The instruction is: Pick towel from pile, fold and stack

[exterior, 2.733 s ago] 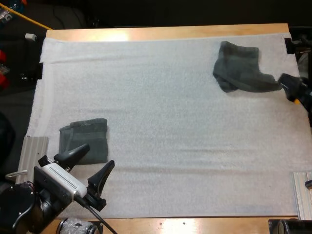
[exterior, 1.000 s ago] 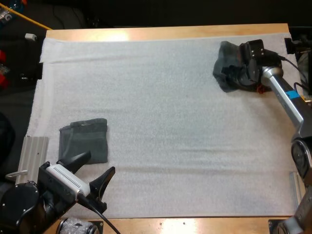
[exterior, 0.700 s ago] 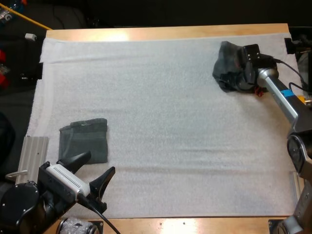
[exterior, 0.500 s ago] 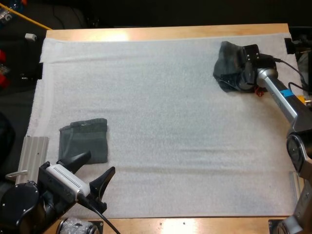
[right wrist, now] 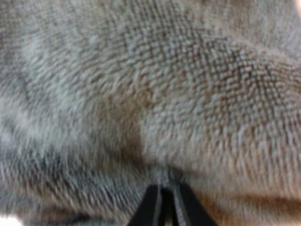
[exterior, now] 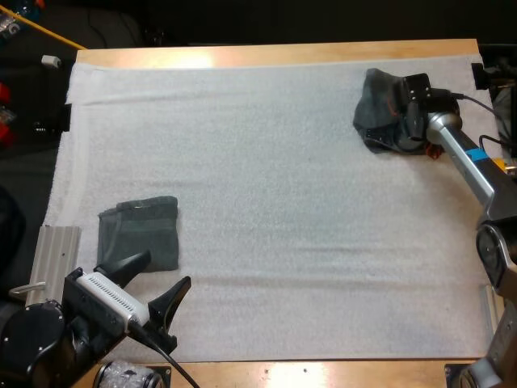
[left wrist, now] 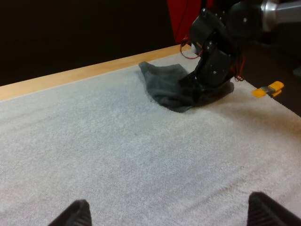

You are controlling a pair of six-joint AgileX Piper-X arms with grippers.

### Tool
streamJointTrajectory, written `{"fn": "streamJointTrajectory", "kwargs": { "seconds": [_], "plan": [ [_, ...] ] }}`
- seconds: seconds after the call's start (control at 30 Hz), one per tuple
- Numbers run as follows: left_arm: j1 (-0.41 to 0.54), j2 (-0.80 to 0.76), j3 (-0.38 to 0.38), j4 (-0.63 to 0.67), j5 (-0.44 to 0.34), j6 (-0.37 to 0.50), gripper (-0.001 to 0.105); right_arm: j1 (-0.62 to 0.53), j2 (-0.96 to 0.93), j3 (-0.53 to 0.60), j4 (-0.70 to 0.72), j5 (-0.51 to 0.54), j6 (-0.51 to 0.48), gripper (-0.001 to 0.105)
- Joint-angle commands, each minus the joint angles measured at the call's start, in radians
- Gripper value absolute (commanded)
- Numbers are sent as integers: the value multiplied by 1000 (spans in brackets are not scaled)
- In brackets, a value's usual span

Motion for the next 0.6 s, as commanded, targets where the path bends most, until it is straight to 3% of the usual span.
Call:
{"fn": "streamJointTrajectory", "kwargs": {
  "seconds": [0.0,0.43,0.5,0.57],
  "plan": [
    [-4,4,-7,3,6,-4,65,12,-35,-9,7,4,-37,0],
    [-4,4,-7,3,6,-4,65,96,-72,-9,-56,-3,-138,3],
    [-4,4,-7,3,6,-4,65,96,-72,-9,-64,-24,-179,18],
    [-4,4,-7,3,6,-4,65,96,-72,-9,-74,-24,-189,49]
  ]
}}
